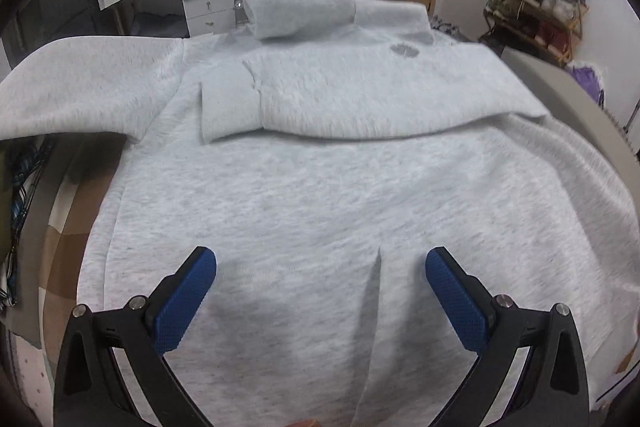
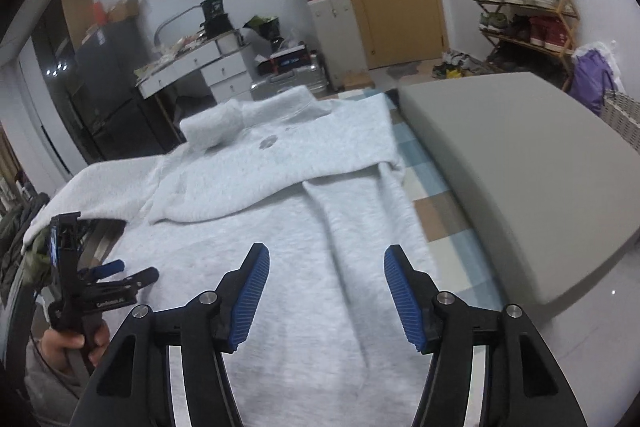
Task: Fold large clothes
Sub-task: 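Reach the left tool to the other sleeve cuff and grasp it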
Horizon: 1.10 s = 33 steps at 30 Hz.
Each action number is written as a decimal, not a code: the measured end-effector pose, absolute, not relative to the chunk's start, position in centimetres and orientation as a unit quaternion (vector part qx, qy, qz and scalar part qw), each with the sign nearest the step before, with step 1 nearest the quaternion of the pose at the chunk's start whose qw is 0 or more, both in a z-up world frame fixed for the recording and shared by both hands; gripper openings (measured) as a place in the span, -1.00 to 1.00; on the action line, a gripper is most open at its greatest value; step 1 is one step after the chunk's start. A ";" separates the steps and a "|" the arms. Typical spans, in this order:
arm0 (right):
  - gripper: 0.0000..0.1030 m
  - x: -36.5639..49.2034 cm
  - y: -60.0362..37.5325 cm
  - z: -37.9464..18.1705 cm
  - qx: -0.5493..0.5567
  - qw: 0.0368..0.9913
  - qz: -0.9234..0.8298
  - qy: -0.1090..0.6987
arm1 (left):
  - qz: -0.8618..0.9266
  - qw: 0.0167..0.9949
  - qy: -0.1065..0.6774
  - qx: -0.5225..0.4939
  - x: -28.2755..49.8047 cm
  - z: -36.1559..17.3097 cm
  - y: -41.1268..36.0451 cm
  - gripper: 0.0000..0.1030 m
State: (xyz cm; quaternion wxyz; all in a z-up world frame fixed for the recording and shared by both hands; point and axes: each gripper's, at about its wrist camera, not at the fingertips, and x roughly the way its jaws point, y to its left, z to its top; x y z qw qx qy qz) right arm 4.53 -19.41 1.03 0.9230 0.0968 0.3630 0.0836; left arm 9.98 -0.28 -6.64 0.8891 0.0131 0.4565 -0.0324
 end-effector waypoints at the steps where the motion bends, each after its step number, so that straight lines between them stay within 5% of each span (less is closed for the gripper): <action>1: 0.16 5.0 -18.6 0.5 0.093 0.921 0.093 0.366 | -0.030 0.886 0.463 0.028 9.8 -7.1 -0.3 0.98; 12: 0.13 12.2 -15.3 -6.6 0.021 0.893 0.053 0.446 | 0.020 0.886 0.462 -0.022 6.7 -6.5 4.2 0.98; 25: 0.24 9.6 -18.1 -4.3 0.087 0.905 0.075 0.411 | 0.238 0.929 0.207 -0.193 0.9 6.0 22.0 0.98; 33: 0.28 9.6 -16.8 -3.1 0.112 0.908 0.100 0.390 | 0.282 0.886 0.184 -0.320 -1.8 4.3 31.8 0.87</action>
